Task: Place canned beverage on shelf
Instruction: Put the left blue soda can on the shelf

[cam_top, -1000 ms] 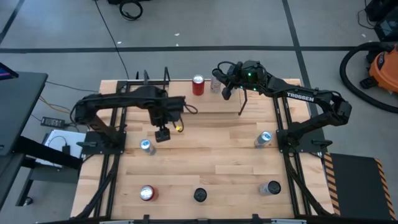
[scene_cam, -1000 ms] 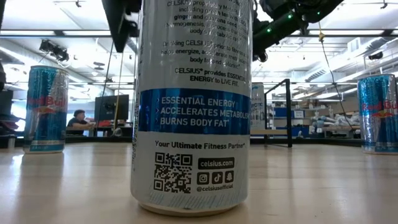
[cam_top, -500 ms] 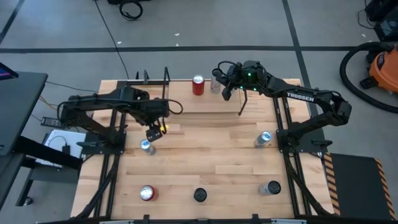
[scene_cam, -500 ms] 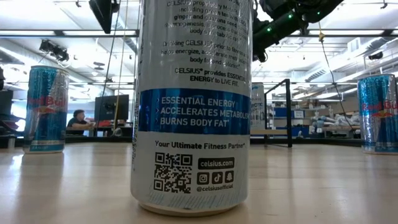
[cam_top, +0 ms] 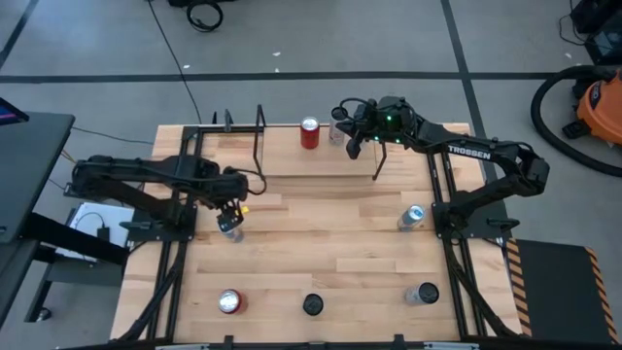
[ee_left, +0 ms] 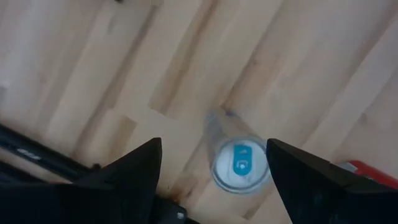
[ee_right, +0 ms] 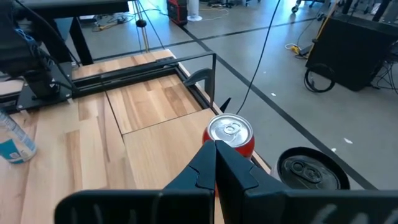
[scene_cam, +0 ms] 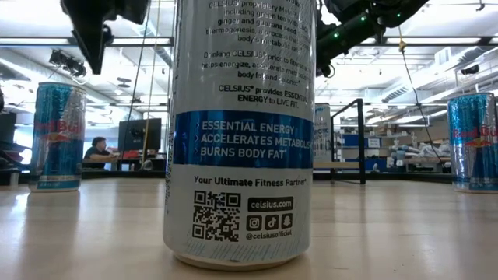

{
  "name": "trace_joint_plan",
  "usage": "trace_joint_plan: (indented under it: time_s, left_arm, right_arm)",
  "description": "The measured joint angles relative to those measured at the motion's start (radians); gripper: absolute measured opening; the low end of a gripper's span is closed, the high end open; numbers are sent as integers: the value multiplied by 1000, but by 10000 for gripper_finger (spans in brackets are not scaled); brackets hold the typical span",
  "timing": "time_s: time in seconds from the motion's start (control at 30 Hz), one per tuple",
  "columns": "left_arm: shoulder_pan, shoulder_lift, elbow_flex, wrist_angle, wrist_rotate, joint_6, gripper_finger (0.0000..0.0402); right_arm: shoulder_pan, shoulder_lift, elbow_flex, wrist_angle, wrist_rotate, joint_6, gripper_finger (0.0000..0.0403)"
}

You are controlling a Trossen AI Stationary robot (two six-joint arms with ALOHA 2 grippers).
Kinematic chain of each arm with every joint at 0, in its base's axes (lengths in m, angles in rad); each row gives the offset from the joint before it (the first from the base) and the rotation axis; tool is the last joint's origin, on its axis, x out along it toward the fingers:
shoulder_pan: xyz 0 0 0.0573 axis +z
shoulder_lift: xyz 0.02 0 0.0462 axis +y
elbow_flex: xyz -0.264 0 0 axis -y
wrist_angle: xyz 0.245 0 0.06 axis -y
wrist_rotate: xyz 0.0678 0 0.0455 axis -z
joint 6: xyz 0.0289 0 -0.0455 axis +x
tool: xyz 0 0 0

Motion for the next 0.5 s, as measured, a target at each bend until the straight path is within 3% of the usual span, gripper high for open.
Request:
trace_joint_plan:
  time_s: [0.5]
  left_arm:
    - [-13,-20,-215,147,135,-99,291]
  right_arm:
    - [0,0,0,0,0,8,9]
